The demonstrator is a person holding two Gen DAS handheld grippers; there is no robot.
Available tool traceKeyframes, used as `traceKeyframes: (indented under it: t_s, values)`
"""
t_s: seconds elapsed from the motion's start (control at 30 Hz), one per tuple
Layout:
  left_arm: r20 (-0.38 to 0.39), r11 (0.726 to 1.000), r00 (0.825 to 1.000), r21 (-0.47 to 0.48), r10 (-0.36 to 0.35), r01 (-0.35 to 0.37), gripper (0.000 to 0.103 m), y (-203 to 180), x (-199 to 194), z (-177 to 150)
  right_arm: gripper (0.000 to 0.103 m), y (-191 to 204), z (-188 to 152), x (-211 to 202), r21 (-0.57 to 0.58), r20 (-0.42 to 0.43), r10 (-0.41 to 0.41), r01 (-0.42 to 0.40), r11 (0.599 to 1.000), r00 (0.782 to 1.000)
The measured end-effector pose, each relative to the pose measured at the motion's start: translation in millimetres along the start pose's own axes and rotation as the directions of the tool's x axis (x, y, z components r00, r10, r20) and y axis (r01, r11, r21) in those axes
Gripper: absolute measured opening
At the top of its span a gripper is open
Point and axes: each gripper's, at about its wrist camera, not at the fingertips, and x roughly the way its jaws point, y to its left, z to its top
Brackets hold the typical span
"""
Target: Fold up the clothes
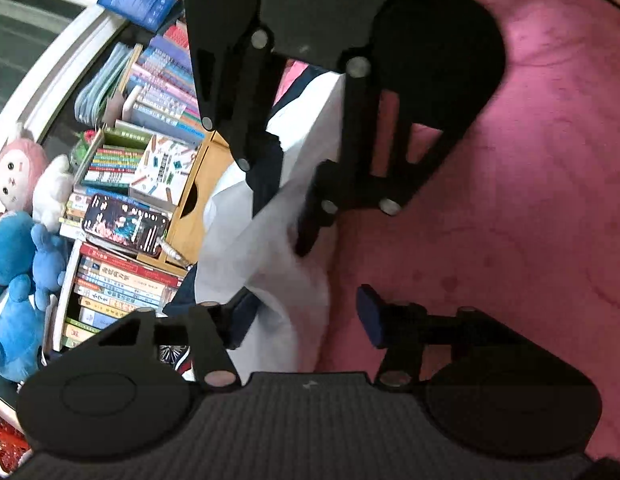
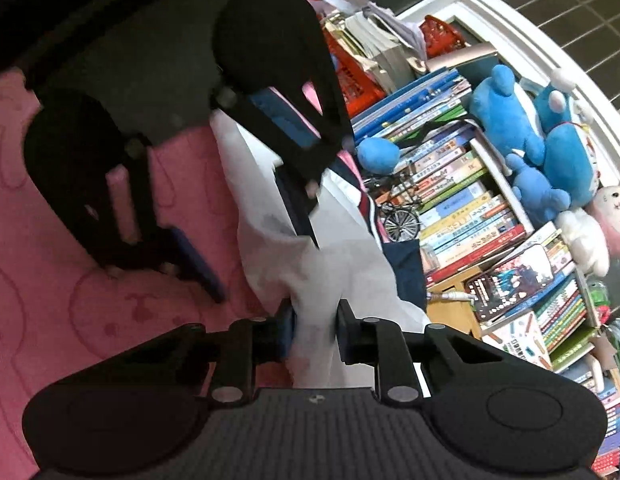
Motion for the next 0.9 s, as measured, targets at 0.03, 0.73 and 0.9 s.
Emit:
traceKeyframes:
  t_s: [0.03, 0.73, 0.9]
  values:
    - [-0.03, 1.0, 0.999, -0.015, -0.018, 0.018, 0.021, 3, 6, 1, 0.023, 0, 0, 1, -0.001, -0.006, 0.008, -0.008, 1.0, 1.0]
    - [-0.141, 0.884, 0.982, -0.465, -0.128, 0.048, 0.007, 52, -48, -115, 0.011, -53, -175, -64, 0.477, -0.314, 0.009, 0.149, 0.866, 0.949]
    - [-0.18, 0.891, 0.979, -0.454, -0.091, 0.0, 0.007, 47, -63, -125, 0.012, -48, -181, -72, 0.484, -0.339, -0.006, 0.179, 0.856, 0.941]
